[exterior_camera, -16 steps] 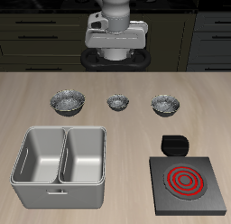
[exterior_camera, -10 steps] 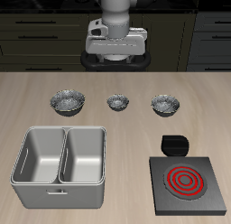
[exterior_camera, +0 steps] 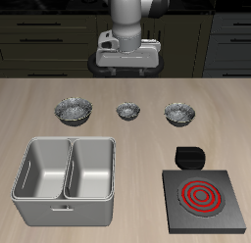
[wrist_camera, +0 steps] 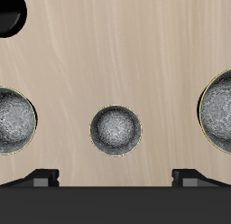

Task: Place the smallest bowl in the left side of the drainer and the medium bowl in the right side

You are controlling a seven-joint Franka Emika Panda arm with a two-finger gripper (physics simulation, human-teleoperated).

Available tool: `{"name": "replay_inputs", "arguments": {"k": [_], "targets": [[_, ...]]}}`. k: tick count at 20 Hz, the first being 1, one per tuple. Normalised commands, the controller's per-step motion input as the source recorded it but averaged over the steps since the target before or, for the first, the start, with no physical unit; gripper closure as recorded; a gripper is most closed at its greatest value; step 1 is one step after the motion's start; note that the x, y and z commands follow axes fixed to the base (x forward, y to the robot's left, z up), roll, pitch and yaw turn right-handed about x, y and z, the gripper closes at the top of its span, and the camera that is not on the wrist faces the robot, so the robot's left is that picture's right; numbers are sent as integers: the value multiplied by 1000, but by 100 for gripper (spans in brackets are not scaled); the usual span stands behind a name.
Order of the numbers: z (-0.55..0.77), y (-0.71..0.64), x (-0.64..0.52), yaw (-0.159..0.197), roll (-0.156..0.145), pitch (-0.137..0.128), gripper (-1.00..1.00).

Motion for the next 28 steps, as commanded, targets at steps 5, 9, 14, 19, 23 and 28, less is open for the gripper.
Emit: {"name": "replay_inputs", "arguments": {"k": [5, 9, 14, 19, 23, 28], "targets": [[-244, 97, -167, 4, 21, -29, -100], [-224, 16, -55, 4, 5, -27, -100], [-187, -24, 14, 4, -10, -3, -100], [-140, 22, -2, 13, -10, -21, -100], [-174, 71, -42, 30, -1, -24, -100], [-228, 66, 13, 18, 6, 11, -100]]}}
